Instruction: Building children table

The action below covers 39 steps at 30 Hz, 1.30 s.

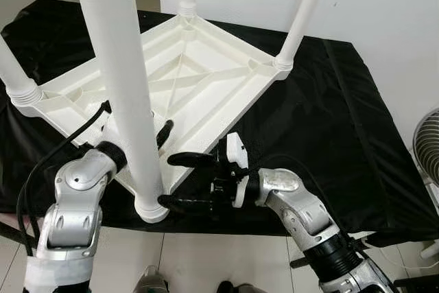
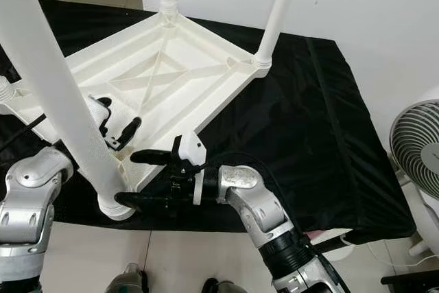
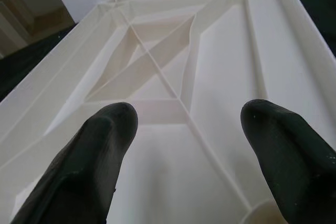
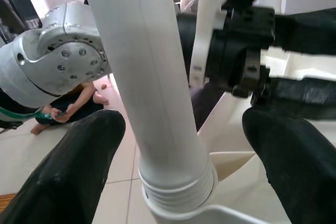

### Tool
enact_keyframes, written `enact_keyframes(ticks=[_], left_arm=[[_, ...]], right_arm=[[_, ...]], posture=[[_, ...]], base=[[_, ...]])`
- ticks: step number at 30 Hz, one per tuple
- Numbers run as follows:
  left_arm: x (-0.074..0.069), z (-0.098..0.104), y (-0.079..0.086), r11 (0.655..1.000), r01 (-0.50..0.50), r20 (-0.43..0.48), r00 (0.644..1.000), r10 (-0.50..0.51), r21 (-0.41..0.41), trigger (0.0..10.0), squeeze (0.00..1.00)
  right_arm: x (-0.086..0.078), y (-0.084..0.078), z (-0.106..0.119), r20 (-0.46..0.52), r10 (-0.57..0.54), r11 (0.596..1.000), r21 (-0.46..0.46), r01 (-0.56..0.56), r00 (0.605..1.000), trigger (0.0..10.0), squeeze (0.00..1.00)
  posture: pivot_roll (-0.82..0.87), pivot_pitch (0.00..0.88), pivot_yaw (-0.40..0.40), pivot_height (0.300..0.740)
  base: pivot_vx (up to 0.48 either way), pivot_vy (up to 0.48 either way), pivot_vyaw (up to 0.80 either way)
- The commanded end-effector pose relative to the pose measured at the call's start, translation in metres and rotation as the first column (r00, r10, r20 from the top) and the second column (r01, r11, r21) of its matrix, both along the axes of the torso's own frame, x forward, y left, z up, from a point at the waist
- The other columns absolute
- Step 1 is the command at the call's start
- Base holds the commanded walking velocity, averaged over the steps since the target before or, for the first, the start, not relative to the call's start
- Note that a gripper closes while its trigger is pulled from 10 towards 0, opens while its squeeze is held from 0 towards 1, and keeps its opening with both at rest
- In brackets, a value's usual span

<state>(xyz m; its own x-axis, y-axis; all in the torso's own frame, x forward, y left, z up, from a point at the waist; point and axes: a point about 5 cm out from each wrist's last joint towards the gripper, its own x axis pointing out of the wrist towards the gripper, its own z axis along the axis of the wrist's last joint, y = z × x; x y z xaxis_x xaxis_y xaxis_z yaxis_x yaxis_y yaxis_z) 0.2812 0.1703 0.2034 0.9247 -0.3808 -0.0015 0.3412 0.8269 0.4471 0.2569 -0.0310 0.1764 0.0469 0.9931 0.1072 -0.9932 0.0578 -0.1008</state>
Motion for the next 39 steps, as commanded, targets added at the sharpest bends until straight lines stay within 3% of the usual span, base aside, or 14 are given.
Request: enact_keyframes(ticks=[1, 8, 13, 14, 16, 21, 32, 33, 34, 35, 37, 38, 39], left_arm=[[0.001, -0.006, 0.011, 0.999, -0.046, -0.010, 0.999, 0.046, 0.026, 10.0, 0.00], [0.004, -0.009, 0.038, 0.988, -0.138, -0.016, 0.990, 0.139, 0.061, 10.0, 0.00], [0.004, -0.010, 0.048, 0.982, -0.172, -0.012, 0.985, 0.173, 0.081, 10.0, 0.00], [0.002, -0.011, 0.065, 0.969, -0.231, -0.009, 0.972, 0.233, 0.085, 10.0, 0.00], [0.002, -0.011, 0.065, 0.969, -0.231, -0.009, 0.972, 0.233, 0.085, 10.0, 0.00], [-0.001, -0.007, 0.086, 0.948, -0.309, 0.011, 0.951, 0.309, 0.075, 10.0, 0.00], [0.003, -0.004, 0.091, 0.942, -0.331, 0.026, 0.943, 0.330, 0.061, 10.0, 0.00], [0.005, -0.003, 0.091, 0.942, -0.331, 0.029, 0.944, 0.329, 0.058, 10.0, 0.00], [0.005, -0.003, 0.091, 0.942, -0.331, 0.029, 0.944, 0.329, 0.058, 10.0, 0.00], [0.006, -0.003, 0.090, 0.943, -0.328, 0.032, 0.945, 0.327, 0.053, 10.0, 0.00], [0.006, -0.003, 0.090, 0.943, -0.328, 0.032, 0.945, 0.327, 0.053, 10.0, 0.00], [0.008, -0.004, 0.087, 0.947, -0.317, 0.032, 0.948, 0.316, 0.047, 10.0, 0.00], [0.008, -0.004, 0.087, 0.947, -0.317, 0.032, 0.948, 0.316, 0.047, 10.0, 0.00]], right_arm=[[0.000, 0.004, 0.000, 0.030, 0.001, 1.000, -0.010, 0.000, 1.000, 10.0, 0.00], [-0.002, 0.022, -0.008, 0.021, 0.038, 0.999, -0.016, -0.038, 0.999, 10.0, 0.00], [-0.002, 0.025, -0.010, 0.018, 0.048, 0.999, -0.020, -0.048, 0.999, 10.0, 0.00], [-0.002, 0.028, -0.012, 0.016, 0.061, 0.998, -0.022, -0.060, 0.998, 10.0, 0.00], [-0.002, 0.028, -0.012, 0.016, 0.061, 0.998, -0.022, -0.060, 0.998, 10.0, 0.00], [0.001, 0.038, -0.015, 0.042, 0.032, 0.999, -0.009, -0.032, 0.999, 10.0, 0.00], [0.002, 0.053, -0.017, 0.054, -0.007, 1.000, 0.024, 0.006, 0.999, 10.0, 0.00], [0.001, 0.056, -0.016, 0.055, -0.008, 0.999, 0.036, 0.006, 0.998, 5.4, 0.00], [0.001, 0.056, -0.016, 0.055, -0.008, 0.999, 0.036, 0.006, 0.998, 5.4, 0.00], [0.002, 0.058, -0.014, 0.053, -0.014, 0.998, 0.055, 0.011, 0.998, 2.3, 0.00], [0.002, 0.058, -0.014, 0.053, -0.014, 0.998, 0.055, 0.011, 0.998, 2.3, 0.00], [0.002, 0.057, -0.011, 0.060, -0.012, 0.997, 0.077, 0.007, 0.998, 0.0, 0.00], [0.002, 0.057, -0.011, 0.060, -0.012, 0.997, 0.077, 0.007, 0.998, 0.0, 0.00]], posture=[[0.31, 0.165, -0.106, 0.740], [0.31, 0.170, -0.112, 0.740], [0.31, 0.172, -0.113, 0.740], [0.31, 0.176, -0.118, 0.740], [0.31, 0.176, -0.118, 0.740], [0.31, 0.180, -0.125, 0.740], [0.30, 0.171, -0.121, 0.740], [0.29, 0.169, -0.120, 0.740], [0.29, 0.169, -0.120, 0.740], [0.29, 0.168, -0.120, 0.740], [0.29, 0.168, -0.120, 0.740], [0.28, 0.162, -0.115, 0.740], [0.28, 0.162, -0.115, 0.740]], base=[[0.000, 0.000, 0.00], [0.000, 0.000, 0.00], [0.000, 0.000, 0.00], [0.000, 0.000, 0.00], [0.000, 0.000, 0.00], [0.000, 0.000, 0.00], [0.000, 0.000, 0.00], [0.000, 0.000, 0.00], [0.000, 0.000, 0.00], [0.000, 0.000, 0.00], [0.000, 0.000, 0.00], [0.000, 0.000, 0.00], [0.000, 0.000, 0.00]])
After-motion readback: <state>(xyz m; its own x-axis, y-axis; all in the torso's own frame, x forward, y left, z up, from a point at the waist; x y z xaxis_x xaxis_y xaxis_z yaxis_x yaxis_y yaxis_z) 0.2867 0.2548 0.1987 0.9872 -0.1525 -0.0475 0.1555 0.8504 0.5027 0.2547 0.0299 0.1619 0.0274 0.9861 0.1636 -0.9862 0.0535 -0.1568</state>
